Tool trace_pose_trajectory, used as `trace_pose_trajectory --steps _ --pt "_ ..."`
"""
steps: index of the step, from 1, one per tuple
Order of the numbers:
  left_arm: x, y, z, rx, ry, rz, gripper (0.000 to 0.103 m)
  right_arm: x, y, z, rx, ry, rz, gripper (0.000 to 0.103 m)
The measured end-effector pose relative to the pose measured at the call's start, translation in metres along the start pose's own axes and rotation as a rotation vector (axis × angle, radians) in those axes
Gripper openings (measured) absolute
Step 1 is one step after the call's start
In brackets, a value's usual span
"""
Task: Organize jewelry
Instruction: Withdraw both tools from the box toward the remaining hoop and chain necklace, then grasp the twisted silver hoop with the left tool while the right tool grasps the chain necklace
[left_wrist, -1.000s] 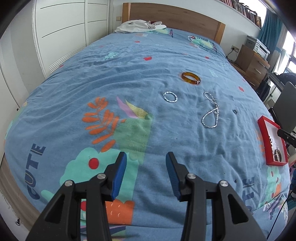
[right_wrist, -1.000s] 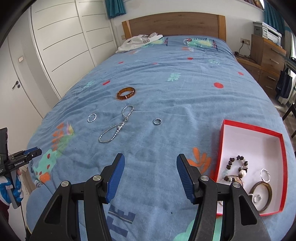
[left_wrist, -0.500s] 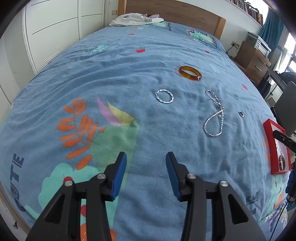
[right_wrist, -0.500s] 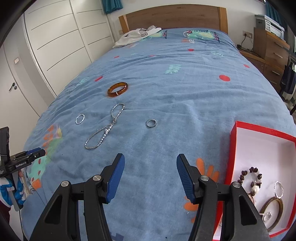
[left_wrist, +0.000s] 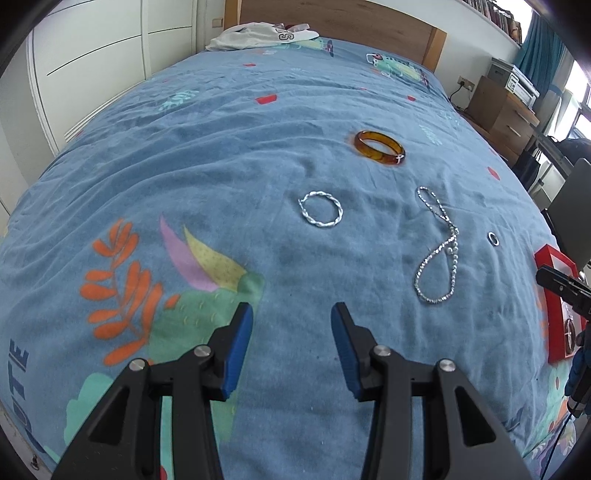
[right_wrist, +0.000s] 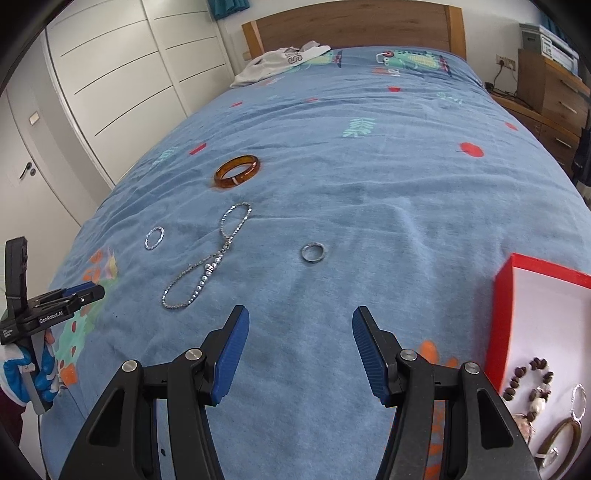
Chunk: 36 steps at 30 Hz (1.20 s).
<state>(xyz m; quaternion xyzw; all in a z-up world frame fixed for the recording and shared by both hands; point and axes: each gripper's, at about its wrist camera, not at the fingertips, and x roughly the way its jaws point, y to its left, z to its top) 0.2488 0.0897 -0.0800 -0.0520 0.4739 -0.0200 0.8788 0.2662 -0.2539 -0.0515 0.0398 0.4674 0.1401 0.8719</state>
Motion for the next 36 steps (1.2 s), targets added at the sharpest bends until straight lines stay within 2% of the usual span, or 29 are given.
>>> trace_pose_trajectory --steps 10,20,36 --pt "0.029 -0.006 0.026 0.019 -0.002 -0.023 0.042 0.039 0.036 0.014 -0.051 0.029 0.082 0.058" --pt "0.053 -0.017 0.049 0.02 -0.006 -0.086 0.042 0.078 0.057 0.025 -0.074 0.059 0.146 0.058" --pt "0.088 -0.025 0.07 0.034 0.012 -0.08 0.042 0.111 0.068 0.039 -0.052 0.059 0.209 0.058"
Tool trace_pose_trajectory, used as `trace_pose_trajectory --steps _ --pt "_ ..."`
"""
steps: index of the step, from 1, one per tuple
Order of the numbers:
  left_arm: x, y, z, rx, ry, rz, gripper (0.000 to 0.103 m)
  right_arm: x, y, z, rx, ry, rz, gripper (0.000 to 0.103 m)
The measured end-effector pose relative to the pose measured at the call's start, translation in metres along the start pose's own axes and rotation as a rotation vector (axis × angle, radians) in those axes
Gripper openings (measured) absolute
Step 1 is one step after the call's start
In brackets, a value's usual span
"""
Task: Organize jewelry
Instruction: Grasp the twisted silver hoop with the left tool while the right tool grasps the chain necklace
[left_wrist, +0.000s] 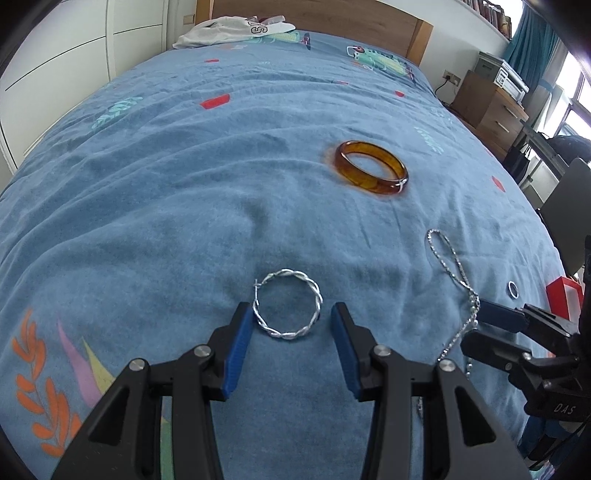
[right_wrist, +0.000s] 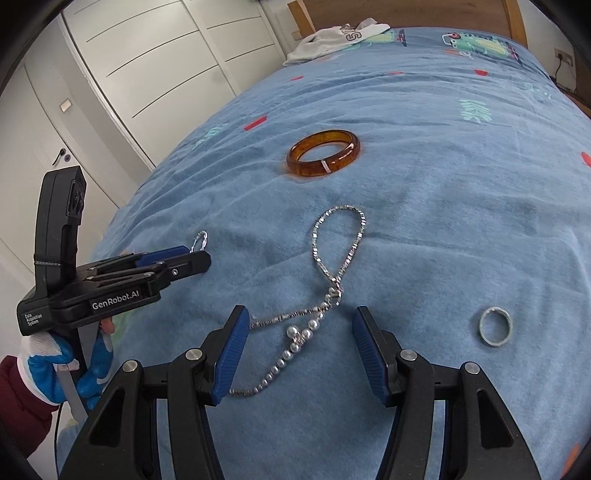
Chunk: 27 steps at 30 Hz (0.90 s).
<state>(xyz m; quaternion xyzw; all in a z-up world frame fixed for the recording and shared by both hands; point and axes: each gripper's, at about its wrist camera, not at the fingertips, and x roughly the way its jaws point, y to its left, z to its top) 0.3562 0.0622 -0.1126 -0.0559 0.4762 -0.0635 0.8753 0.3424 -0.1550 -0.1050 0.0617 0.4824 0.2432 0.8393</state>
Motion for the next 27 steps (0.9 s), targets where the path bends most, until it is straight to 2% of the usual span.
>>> trace_pose_trajectory --steps 4,9,15,16,27 --pt "0.004 0.0 0.001 0.003 -0.002 0.004 0.042 0.009 0.004 0.006 -0.004 -0.005 0.016 0.054" --pt "0.007 -0.001 0.002 0.001 -0.012 0.01 0.041 0.018 0.008 0.006 -0.01 0.009 0.025 0.031" --pt "0.01 0.002 0.002 -0.032 -0.027 0.0 0.04 0.023 0.014 0.001 -0.016 0.013 0.026 0.011" --pt "0.009 0.002 0.002 -0.033 -0.03 0.004 0.037 0.023 0.014 -0.001 -0.018 0.011 0.028 0.009" --pt "-0.008 -0.005 -0.011 -0.015 -0.056 0.022 0.037 0.003 0.029 -0.011 -0.05 -0.029 0.055 0.007"
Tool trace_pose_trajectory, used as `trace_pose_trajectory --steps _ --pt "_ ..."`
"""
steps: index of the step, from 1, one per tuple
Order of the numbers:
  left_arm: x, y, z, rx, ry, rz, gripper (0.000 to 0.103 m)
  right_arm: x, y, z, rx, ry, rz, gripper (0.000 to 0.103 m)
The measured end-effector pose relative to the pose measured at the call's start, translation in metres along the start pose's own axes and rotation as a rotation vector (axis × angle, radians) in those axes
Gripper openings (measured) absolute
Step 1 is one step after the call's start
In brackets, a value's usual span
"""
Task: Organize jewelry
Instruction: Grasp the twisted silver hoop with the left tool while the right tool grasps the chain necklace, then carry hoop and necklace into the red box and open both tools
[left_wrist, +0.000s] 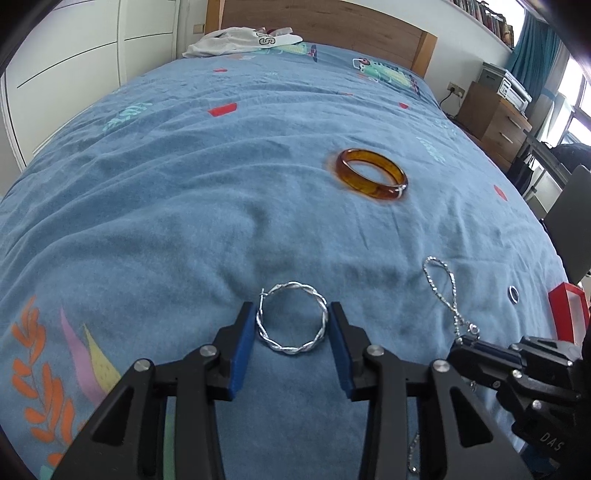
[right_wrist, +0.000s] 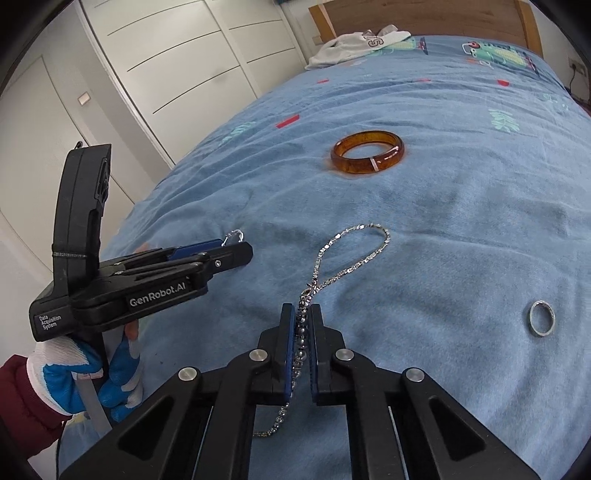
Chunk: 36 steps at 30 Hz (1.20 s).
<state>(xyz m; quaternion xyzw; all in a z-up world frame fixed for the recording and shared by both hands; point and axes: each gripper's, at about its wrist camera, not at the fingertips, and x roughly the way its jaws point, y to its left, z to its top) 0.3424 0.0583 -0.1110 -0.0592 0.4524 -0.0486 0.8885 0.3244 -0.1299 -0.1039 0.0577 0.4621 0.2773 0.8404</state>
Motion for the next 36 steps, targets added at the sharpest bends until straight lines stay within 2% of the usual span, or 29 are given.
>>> trace_pose_trajectory --steps 11,20,28,36 --pt "-0.058 -0.031 -0.021 0.062 -0.021 -0.003 0.037 -0.07 0.01 -0.012 0.001 -0.077 -0.026 0.007" --pt "-0.112 -0.1 -0.037 0.156 -0.042 -0.076 0.037 -0.163 -0.002 -0.045 0.055 -0.174 -0.106 0.007" --pt "-0.136 -0.2 -0.041 0.272 -0.05 -0.194 0.037 -0.252 -0.05 -0.077 0.108 -0.256 -0.241 0.007" --pt "-0.119 -0.317 -0.043 0.381 -0.028 -0.308 0.037 -0.296 -0.123 -0.089 0.159 -0.27 -0.361 0.007"
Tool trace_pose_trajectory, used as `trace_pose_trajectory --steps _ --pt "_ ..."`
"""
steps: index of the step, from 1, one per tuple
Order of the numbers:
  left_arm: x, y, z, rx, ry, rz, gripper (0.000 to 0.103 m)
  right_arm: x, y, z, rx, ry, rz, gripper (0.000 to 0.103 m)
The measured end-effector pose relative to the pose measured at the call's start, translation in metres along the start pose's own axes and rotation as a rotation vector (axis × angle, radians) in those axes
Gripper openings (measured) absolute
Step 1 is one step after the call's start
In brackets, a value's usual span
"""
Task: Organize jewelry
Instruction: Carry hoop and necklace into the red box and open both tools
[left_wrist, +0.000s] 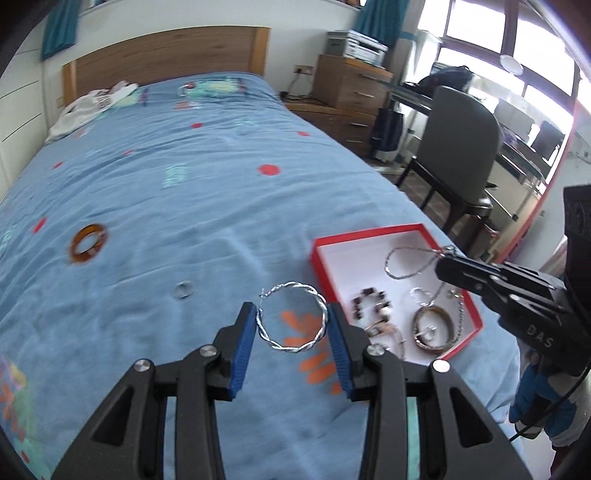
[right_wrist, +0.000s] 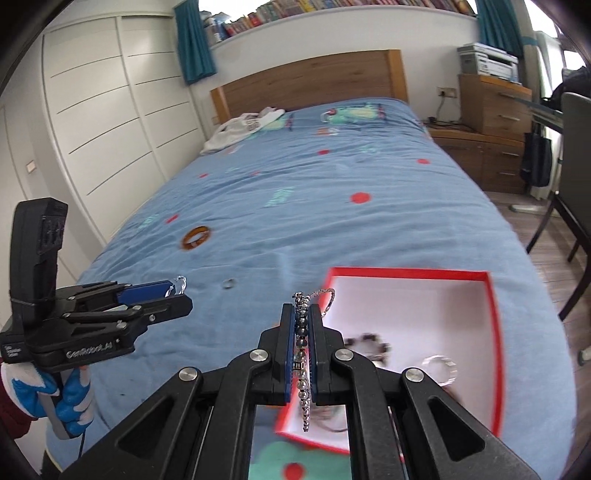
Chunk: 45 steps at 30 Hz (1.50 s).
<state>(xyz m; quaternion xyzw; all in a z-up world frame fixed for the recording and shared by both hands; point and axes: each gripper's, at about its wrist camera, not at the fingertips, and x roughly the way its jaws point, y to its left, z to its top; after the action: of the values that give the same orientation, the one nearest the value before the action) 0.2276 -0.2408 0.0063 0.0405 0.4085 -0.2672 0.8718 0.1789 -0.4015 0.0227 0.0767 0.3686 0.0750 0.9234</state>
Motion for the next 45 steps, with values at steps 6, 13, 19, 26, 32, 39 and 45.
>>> trace_pose_trajectory --steps 6,13,19,26,32,39,45 --pt "0.06 -0.058 0.026 0.039 0.033 -0.062 0.037 0.025 -0.059 0.011 0.023 0.019 -0.064 0.007" --pt "0.12 -0.086 0.035 0.055 0.097 -0.068 0.037 0.057 -0.112 0.006 0.061 0.084 -0.097 0.007" --pt "0.151 -0.084 0.022 0.042 0.169 -0.046 0.037 0.078 -0.133 -0.009 0.08 0.168 -0.081 0.007" --pt "0.164 -0.082 0.01 0.035 0.196 -0.026 0.037 0.085 -0.13 -0.021 0.05 0.221 -0.093 0.007" --pt "0.162 -0.085 0.008 0.05 0.187 -0.011 0.038 0.087 -0.127 -0.027 0.02 0.246 -0.11 0.008" --pt "0.157 -0.083 0.008 0.034 0.19 -0.015 0.038 0.082 -0.126 -0.028 0.03 0.242 -0.11 0.017" --pt "0.147 -0.086 0.007 0.042 0.181 -0.026 0.04 0.073 -0.119 -0.029 0.036 0.227 -0.113 0.031"
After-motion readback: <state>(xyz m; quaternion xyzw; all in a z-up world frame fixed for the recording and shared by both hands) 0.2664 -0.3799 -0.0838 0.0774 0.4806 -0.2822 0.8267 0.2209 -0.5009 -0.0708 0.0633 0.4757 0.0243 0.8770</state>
